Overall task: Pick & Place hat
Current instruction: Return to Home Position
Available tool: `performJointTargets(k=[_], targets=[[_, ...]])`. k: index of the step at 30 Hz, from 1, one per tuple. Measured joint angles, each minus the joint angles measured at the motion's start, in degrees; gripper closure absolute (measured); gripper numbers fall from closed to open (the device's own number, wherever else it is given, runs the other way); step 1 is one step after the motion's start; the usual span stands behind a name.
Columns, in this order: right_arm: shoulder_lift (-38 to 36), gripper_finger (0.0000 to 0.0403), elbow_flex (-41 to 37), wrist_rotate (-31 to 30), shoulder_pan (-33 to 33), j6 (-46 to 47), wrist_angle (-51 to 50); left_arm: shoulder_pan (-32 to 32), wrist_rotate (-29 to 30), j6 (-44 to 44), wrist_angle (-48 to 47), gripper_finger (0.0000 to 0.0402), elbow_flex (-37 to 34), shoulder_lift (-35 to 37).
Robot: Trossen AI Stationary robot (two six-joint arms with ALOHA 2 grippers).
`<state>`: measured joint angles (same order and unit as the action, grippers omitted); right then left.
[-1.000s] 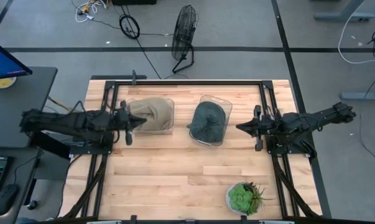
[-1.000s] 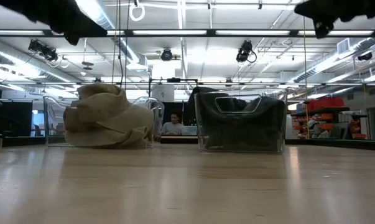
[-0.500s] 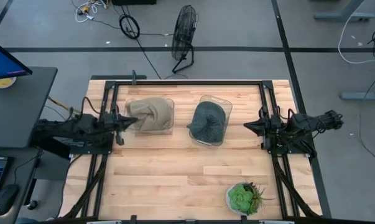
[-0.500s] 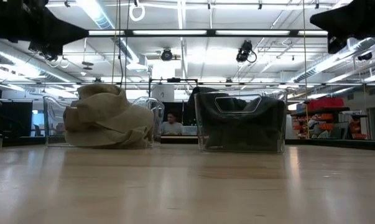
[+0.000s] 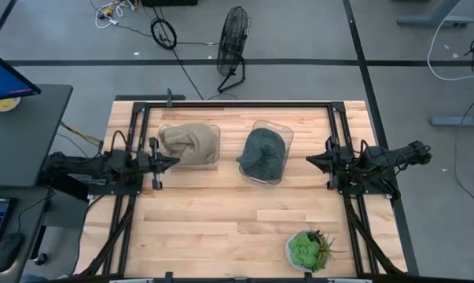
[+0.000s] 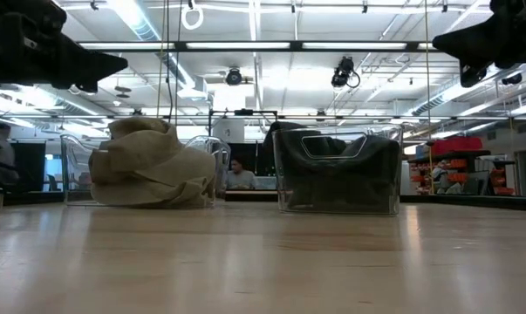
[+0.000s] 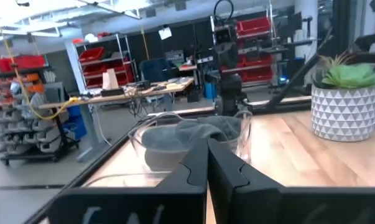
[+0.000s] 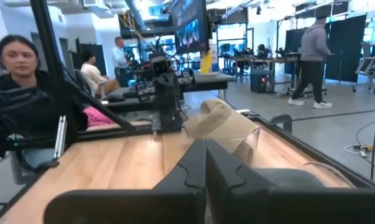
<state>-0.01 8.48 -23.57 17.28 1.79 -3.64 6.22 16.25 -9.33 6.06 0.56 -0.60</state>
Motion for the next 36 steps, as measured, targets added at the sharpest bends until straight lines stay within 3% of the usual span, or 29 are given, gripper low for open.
performJointTargets(k=[10, 36], targets=[[0.0, 0.0401, -7.6, 0.7, 0.0, 0.9, 7.5, 0.0, -1.5, 1.3, -2.7, 0.0399, 0.0, -0.1], [0.1, 0.0387, -7.6, 1.7, 0.0, 2.5, 7.1, 0.0, -1.5, 4.2, -2.7, 0.0399, 0.0, -0.1]])
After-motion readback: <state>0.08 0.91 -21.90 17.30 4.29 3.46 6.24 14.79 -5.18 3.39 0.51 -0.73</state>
